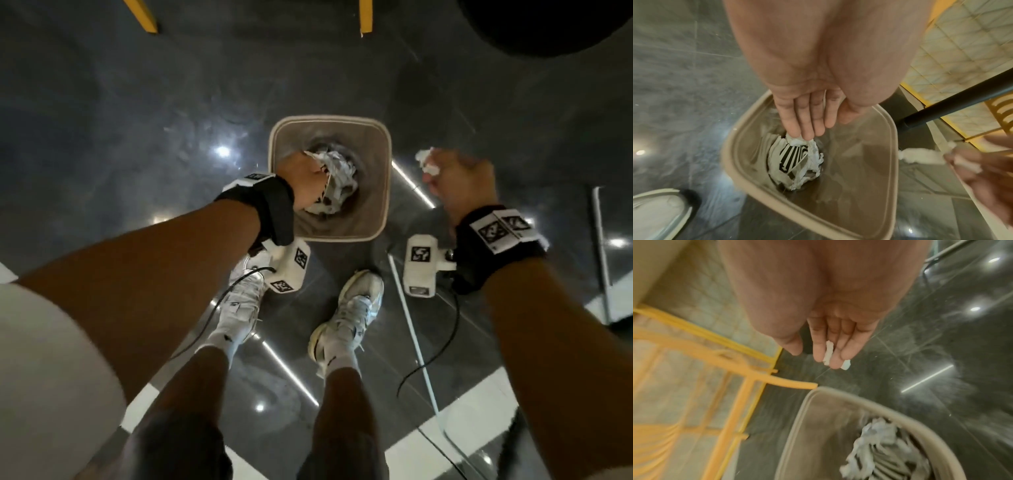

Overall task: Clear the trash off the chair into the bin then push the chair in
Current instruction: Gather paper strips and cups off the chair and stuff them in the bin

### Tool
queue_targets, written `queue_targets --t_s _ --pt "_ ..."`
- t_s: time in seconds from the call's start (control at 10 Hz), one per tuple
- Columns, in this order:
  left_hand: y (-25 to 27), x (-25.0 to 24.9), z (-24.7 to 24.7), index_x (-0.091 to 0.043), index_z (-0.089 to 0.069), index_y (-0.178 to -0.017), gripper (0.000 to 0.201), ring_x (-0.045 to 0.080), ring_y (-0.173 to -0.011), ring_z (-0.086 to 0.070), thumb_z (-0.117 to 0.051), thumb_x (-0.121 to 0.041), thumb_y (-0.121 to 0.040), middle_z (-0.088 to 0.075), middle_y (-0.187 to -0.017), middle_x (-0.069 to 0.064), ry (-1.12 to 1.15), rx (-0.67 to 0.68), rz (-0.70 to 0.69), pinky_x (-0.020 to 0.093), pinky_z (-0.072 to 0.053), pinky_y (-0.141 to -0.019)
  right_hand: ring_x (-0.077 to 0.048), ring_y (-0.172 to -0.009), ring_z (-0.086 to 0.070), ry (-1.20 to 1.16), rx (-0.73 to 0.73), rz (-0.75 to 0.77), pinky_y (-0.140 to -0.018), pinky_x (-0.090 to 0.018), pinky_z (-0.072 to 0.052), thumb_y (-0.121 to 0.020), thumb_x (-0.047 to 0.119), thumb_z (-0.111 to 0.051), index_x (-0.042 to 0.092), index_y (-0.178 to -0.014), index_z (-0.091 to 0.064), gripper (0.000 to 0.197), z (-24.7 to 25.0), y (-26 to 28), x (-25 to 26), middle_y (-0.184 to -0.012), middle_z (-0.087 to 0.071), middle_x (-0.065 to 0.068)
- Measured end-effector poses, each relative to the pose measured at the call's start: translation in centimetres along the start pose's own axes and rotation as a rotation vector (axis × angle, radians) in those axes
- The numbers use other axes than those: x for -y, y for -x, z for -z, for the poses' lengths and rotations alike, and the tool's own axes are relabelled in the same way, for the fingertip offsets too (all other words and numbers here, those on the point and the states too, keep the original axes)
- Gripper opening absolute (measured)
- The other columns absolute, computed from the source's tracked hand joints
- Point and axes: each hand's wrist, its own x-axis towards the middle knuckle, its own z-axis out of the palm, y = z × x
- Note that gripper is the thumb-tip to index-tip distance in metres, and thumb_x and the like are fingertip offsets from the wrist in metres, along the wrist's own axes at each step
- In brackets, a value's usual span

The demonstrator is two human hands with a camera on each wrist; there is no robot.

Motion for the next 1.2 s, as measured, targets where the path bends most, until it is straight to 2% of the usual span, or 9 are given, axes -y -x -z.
queue_targets --t_s 0.1,0.3,0.4,0.5,0.6,0.8,1.0,1.1,1.2 --pt "2.4 -0.3 0.7 0.001 -0.062 -0.087 0.03 0.035 -0.104 -0.059 -0.036 -0.006 -0.099 -0.059 -0.089 0.013 -0.014 0.019 -0.013 0.03 -0.04 -0.075 -0.031 -0.085 -0.071 0.045 0.083 0.071 -0.087 -0.047 -0.056 -0.08 0.035 -0.06 0.025 -0.072 -0.071 0.018 -2.5 6.9 3.0 -0.083 -0.072 -0.003" --pt "3.2 2.4 2.0 0.002 -0.066 -0.111 0.032 0.037 -0.109 -0.062 -0.043 -0.016 -0.097 -0.067 -0.115 0.021 -0.063 0.006 0.071 0.034 -0.044 -0.081 -0.029 -0.089 -0.066 0.239 0.417 -0.023 -0.088 -0.043 -0.055 -0.088 0.023 -0.06 0.026 -0.062 -0.06 0.026 -10.1 9.3 2.2 -0.084 -0.066 0.0" --pt "3.4 3.1 2.9 0.002 -0.067 -0.109 0.031 0.037 -0.108 -0.063 -0.044 -0.015 -0.096 -0.068 -0.113 0.021 -0.07 -0.023 0.043 0.035 -0.047 -0.083 -0.027 -0.117 -0.061 0.268 0.451 -0.054 -0.106 -0.044 -0.048 -0.092 0.015 -0.058 0.04 -0.081 -0.051 0.028 -11.5 8.0 1.4 -0.112 -0.055 0.002" --pt "4.2 3.1 4.4 0.003 -0.069 -0.1 0.031 0.04 -0.104 -0.064 -0.046 -0.016 -0.093 -0.069 -0.107 0.024 -0.081 -0.033 0.003 0.041 -0.052 -0.086 -0.022 -0.115 -0.06 0.207 0.363 -0.072 -0.107 -0.045 -0.048 -0.089 0.018 -0.057 0.031 -0.121 -0.062 0.035 -9.9 8.7 1.2 -0.115 -0.055 0.003" --pt "6.3 0.8 5.2 0.002 -0.068 -0.093 0.029 0.04 -0.104 -0.064 -0.046 -0.016 -0.091 -0.069 -0.106 0.024 -0.162 -0.012 -0.096 0.043 -0.053 -0.089 -0.017 -0.101 -0.063 0.102 0.267 -0.069 -0.102 -0.041 -0.052 -0.091 0.021 -0.06 0.018 -0.121 -0.069 0.032 -4.0 13.4 2.3 -0.107 -0.065 0.002" --pt "14.0 -8.3 1.8 -0.005 -0.069 -0.105 0.029 0.035 -0.106 -0.064 -0.047 -0.02 -0.094 -0.069 -0.111 0.016 -0.357 0.078 -0.329 0.04 -0.05 -0.094 -0.03 -0.097 -0.072 -0.037 0.018 -0.139 -0.09 -0.05 -0.058 -0.076 0.034 -0.057 0.053 -0.076 -0.069 0.022 8.3 23.1 0.3 -0.097 -0.076 -0.003" --pt "23.5 -17.2 -9.3 -0.013 -0.061 -0.115 0.028 0.025 -0.09 -0.065 -0.055 -0.01 -0.088 -0.067 -0.098 0.004 -0.476 0.304 -0.65 0.039 -0.052 -0.092 -0.027 -0.098 -0.071 -0.122 -0.217 -0.22 -0.094 -0.042 -0.055 -0.084 0.04 -0.053 0.031 -0.099 -0.07 0.025 19.0 32.5 -6.8 -0.105 -0.076 -0.005" --pt "26.9 -20.2 -17.0 -0.012 -0.057 -0.121 0.036 0.024 -0.1 -0.06 -0.058 -0.01 -0.085 -0.061 -0.109 0.005 -0.61 0.383 -0.809 0.032 -0.047 -0.095 -0.032 -0.097 -0.071 -0.135 -0.282 -0.278 -0.092 -0.049 -0.055 -0.075 0.051 -0.047 0.035 -0.091 -0.065 0.029 22.6 35.7 -13.8 -0.104 -0.075 -0.007" --pt "29.0 -22.2 -24.4 -0.022 -0.045 -0.135 0.053 0.028 -0.124 -0.047 -0.059 -0.022 -0.084 -0.045 -0.134 0.004 -0.743 0.385 -0.9 0.039 -0.042 -0.105 -0.028 -0.1 -0.069 0.016 -0.372 -0.314 -0.093 -0.04 -0.054 -0.09 0.032 -0.055 0.019 -0.107 -0.068 0.025 26.2 40.0 -16.7 -0.106 -0.074 -0.007"
